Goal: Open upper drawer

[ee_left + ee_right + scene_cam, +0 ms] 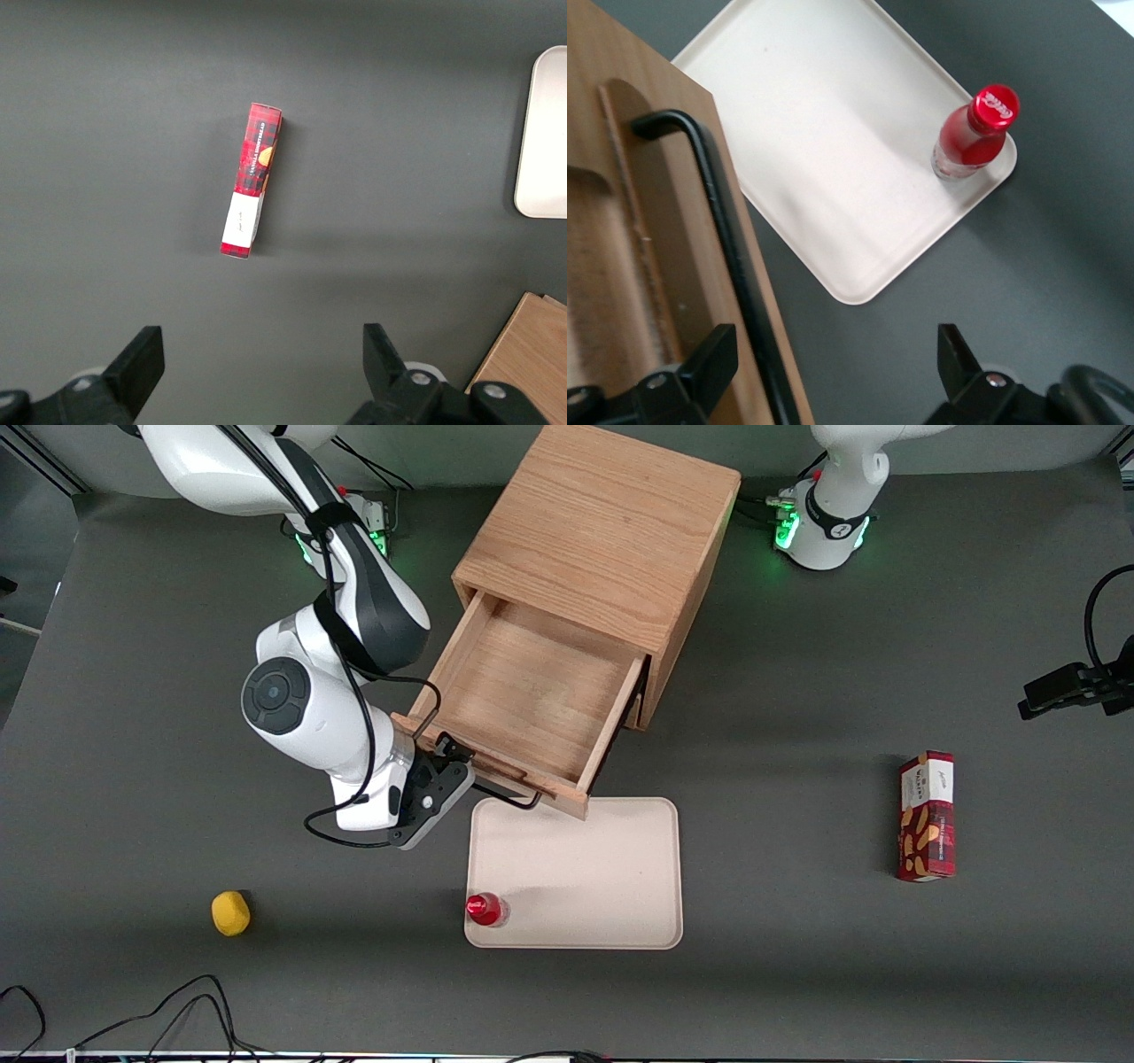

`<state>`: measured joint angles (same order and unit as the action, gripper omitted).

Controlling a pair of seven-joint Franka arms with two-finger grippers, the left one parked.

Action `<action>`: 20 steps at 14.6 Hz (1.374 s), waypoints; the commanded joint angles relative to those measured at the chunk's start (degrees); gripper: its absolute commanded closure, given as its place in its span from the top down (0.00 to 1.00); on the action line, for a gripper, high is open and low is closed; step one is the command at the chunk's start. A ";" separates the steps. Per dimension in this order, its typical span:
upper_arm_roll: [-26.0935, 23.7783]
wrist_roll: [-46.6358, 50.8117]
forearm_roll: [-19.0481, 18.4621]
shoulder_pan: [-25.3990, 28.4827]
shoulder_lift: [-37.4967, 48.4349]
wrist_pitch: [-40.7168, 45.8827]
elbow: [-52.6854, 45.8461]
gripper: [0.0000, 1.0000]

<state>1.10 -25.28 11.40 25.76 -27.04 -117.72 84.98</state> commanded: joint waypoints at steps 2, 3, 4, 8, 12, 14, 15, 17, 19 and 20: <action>-0.13 -0.91 1.96 -0.18 0.23 3.37 -1.74 1.00; -0.13 -0.82 2.66 -0.35 0.93 4.42 -1.92 1.00; -0.05 -0.38 3.01 -0.62 2.68 4.61 -1.83 1.00; -0.05 2.60 3.11 -5.17 10.50 5.83 -0.25 1.00; -0.05 10.15 5.22 -15.71 16.83 16.72 1.41 1.00; 0.04 13.31 4.43 -21.33 20.61 19.10 4.48 1.00; 0.22 15.24 3.38 -23.45 22.63 19.20 6.76 1.00; 0.13 22.52 -3.63 -25.57 26.50 19.29 10.37 1.00; 0.13 33.23 -6.99 -26.55 29.32 20.86 12.49 1.00; -0.31 36.94 -9.70 -26.55 29.59 21.48 12.41 1.00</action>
<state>1.91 2.59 5.92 -0.98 -1.24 -96.82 93.80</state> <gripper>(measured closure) 0.000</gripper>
